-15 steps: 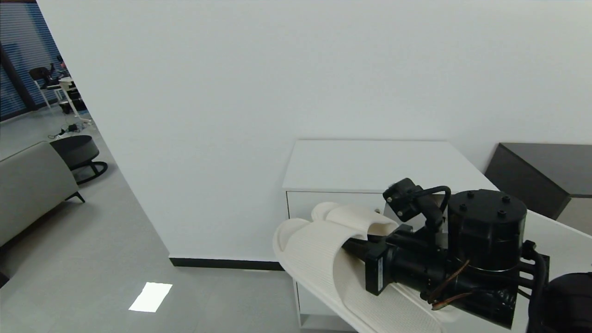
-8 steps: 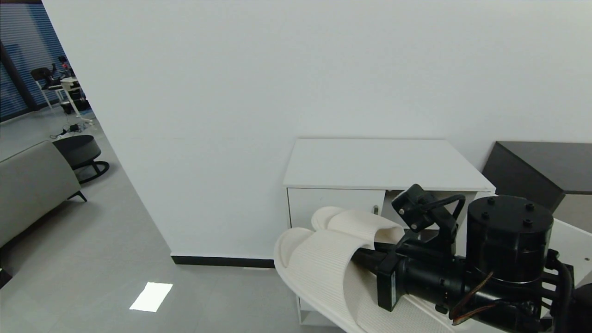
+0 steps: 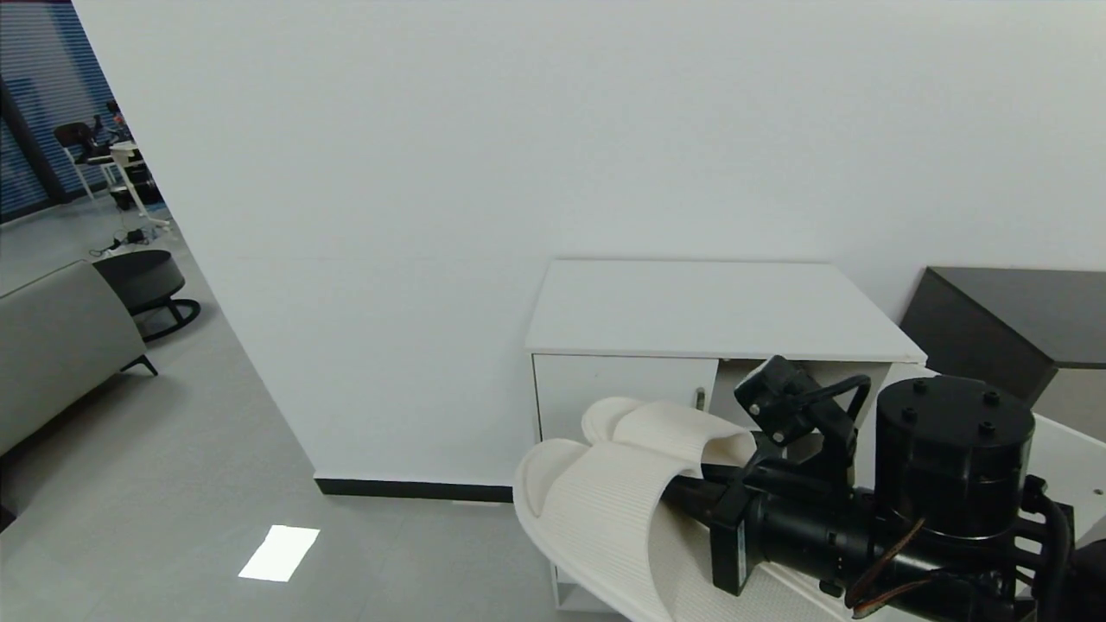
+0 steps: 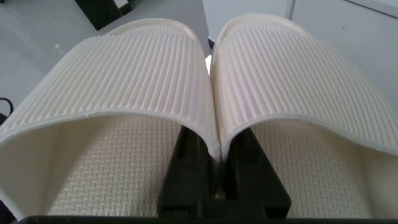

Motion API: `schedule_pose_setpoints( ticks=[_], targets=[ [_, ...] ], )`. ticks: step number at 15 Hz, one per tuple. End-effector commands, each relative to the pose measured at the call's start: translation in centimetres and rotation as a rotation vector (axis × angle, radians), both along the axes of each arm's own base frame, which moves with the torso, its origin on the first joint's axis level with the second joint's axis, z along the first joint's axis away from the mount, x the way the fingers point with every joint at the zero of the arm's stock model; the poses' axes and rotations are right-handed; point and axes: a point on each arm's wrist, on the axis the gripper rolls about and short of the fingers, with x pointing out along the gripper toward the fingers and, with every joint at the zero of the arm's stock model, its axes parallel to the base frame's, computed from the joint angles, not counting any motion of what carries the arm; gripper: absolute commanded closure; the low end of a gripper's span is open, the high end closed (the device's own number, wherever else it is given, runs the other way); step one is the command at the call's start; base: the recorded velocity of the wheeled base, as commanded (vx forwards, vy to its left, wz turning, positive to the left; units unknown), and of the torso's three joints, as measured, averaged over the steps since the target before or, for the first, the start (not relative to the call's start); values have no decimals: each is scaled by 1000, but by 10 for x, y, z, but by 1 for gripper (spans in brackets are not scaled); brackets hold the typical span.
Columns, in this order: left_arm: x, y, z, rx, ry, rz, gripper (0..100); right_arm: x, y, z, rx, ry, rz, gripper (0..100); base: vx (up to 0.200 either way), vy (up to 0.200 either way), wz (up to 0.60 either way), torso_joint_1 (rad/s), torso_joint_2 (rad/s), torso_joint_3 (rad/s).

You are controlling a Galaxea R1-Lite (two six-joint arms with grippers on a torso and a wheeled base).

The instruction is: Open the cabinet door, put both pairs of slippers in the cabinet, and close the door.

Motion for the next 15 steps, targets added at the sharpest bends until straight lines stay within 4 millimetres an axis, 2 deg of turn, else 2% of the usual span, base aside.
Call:
schedule_pose_setpoints(
  ticks=[1, 15],
  targets=[
    [0, 0, 0, 0, 1, 0, 100, 0, -1, -2, -4, 5, -3, 100, 0, -200, 0, 7, 2, 2],
    [0, 0, 0, 0, 1, 0, 100, 0, -2, -4, -3, -13, 5, 100, 0, -200, 0, 3, 2, 3]
  ],
)
